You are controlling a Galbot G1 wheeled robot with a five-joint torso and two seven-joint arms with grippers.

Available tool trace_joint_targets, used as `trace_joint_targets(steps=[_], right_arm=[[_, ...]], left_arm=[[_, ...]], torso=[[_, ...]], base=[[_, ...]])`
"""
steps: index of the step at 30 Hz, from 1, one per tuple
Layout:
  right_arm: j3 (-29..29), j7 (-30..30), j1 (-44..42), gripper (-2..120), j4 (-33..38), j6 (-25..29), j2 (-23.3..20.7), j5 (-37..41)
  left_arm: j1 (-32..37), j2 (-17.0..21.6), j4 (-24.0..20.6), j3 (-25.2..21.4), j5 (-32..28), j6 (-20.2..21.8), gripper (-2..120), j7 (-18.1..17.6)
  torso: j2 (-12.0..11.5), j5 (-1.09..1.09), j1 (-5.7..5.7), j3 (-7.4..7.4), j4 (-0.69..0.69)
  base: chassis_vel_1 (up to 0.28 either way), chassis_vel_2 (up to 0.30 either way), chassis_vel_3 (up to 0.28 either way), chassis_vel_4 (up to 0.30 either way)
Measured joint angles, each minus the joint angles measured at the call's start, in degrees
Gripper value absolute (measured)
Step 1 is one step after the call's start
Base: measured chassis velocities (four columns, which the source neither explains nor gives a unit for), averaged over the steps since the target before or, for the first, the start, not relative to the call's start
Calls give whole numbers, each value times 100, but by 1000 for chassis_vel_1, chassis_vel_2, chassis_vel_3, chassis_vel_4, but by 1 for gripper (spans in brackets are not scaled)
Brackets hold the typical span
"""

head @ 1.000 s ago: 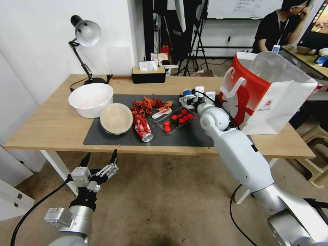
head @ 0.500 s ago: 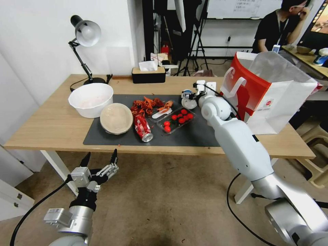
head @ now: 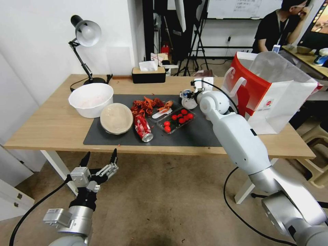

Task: Pick up the trash from the table and place it into the takeout bag.

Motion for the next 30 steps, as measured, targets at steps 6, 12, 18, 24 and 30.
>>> trace_joint_targets(steps=[6,12,18,24,30], right_arm=[[-57,26,73,100,-149,-129,96,27],[-107,24,139,100,-275,-129,94,115],[-117,73,162,100,-371,-129,80,152],[-121,82,181,100,-533,-129,113,221],[-144,-3,216,100,-719,-129,138,206]], left_arm=[[-15,49,46,-11,-42,-19,100,-3],[-19,40,43,8,-42,-23,100,-4],[4,55,36,7,-43,-61,100,-4],[-3,65,35,15,-56,-64,100,-5],[-4,67,84,14,-81,-106,100,-6]], torso=[[0,0,0,0,1],[0,0,0,0,1],[0,0,-1,0,0],[0,0,-1,0,1],[0,0,-1,0,1]], base=[[0,0,0,0],[0,0,0,0],[0,0,0,0],[0,0,0,0],[0,0,0,0]])
